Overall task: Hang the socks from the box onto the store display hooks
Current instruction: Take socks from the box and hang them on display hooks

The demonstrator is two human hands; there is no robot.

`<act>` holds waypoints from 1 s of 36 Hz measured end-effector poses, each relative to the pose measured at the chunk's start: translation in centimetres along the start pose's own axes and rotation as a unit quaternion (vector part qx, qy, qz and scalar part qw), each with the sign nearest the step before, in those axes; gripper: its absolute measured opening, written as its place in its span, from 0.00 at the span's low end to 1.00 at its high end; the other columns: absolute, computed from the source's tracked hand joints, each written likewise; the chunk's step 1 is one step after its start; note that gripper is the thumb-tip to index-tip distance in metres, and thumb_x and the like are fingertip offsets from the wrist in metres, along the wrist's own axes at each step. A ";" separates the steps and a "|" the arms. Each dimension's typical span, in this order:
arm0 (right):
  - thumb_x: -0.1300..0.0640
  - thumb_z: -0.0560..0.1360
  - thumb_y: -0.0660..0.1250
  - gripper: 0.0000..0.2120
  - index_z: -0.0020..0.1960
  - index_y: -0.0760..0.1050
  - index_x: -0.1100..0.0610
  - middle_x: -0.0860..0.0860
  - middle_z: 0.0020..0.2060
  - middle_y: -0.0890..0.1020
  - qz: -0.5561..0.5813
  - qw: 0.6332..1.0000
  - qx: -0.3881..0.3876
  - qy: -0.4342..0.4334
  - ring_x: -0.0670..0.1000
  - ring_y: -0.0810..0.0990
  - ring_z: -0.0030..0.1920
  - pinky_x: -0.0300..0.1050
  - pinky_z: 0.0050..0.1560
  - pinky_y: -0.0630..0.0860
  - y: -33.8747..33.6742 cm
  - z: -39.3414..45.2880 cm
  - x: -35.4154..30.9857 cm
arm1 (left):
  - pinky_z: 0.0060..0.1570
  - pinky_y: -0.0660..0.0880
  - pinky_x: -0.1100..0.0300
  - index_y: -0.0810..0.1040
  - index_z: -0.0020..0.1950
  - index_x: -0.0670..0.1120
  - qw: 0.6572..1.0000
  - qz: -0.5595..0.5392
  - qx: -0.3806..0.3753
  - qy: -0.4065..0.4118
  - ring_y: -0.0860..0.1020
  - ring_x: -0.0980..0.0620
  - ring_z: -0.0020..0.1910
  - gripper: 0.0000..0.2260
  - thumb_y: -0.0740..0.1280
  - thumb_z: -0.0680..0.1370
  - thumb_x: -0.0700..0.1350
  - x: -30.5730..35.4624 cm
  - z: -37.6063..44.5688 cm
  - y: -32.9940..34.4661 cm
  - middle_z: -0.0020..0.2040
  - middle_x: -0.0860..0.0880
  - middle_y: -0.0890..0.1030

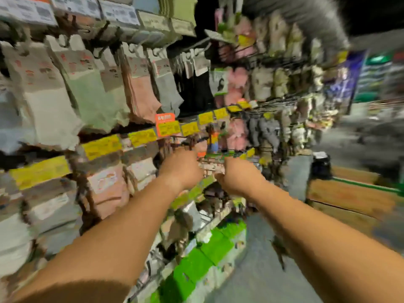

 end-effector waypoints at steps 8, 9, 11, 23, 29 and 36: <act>0.51 0.79 0.59 0.12 0.56 0.76 0.56 0.55 0.52 0.83 -0.040 0.968 -0.026 0.246 0.58 0.81 0.51 0.46 0.44 0.75 -1.4 -10.9 24.9 | 0.47 0.72 0.54 0.78 0.59 0.46 0.971 -0.083 -0.107 0.198 0.79 0.40 0.58 0.15 0.67 0.79 0.55 23.6 2.4 9.8 0.57 0.42 0.81; 0.50 0.79 0.59 0.11 0.54 0.76 0.55 0.54 0.52 0.82 -0.042 0.963 -0.024 0.267 0.57 0.80 0.51 0.47 0.45 0.75 -1.8 -12.2 26.6 | 0.49 0.73 0.53 0.78 0.60 0.46 0.966 -0.099 -0.111 0.212 0.78 0.41 0.59 0.16 0.67 0.79 0.55 26.1 2.7 10.6 0.59 0.43 0.80; 0.50 0.79 0.59 0.10 0.53 0.76 0.53 0.54 0.51 0.82 -0.048 0.952 -0.015 0.302 0.57 0.80 0.50 0.47 0.46 0.77 -2.4 -14.0 29.7 | 0.51 0.76 0.52 0.77 0.60 0.47 0.957 -0.119 -0.122 0.235 0.78 0.43 0.58 0.16 0.68 0.79 0.56 30.8 3.5 12.0 0.59 0.46 0.80; 0.50 0.80 0.58 0.13 0.62 0.74 0.52 0.53 0.56 0.81 -0.009 0.936 -0.040 0.351 0.55 0.81 0.52 0.48 0.49 0.78 -0.3 -11.1 45.3 | 0.55 0.76 0.53 0.76 0.65 0.48 0.943 -0.121 -0.186 0.250 0.77 0.44 0.60 0.20 0.67 0.79 0.58 45.2 11.3 22.2 0.62 0.47 0.79; 0.48 0.80 0.59 0.14 0.59 0.75 0.54 0.54 0.54 0.82 -0.004 0.931 -0.071 0.358 0.56 0.80 0.51 0.48 0.48 0.76 3.9 -5.0 53.9 | 0.51 0.76 0.54 0.76 0.63 0.48 0.937 -0.119 -0.232 0.233 0.78 0.45 0.58 0.18 0.67 0.79 0.59 49.1 18.9 30.6 0.61 0.47 0.79; 0.47 0.79 0.60 0.16 0.62 0.75 0.55 0.55 0.56 0.81 0.027 0.915 -0.127 0.382 0.58 0.80 0.55 0.49 0.53 0.77 8.8 4.6 63.9 | 0.54 0.74 0.54 0.75 0.66 0.47 0.926 -0.123 -0.290 0.209 0.77 0.45 0.62 0.19 0.66 0.80 0.56 53.7 30.5 38.8 0.64 0.46 0.78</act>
Point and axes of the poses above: each hand's wrist, its own z-axis towards the middle knuckle, its own y-axis out of the palm, x = y × z, the point moved 3 cm from there along z, towards the middle knuckle
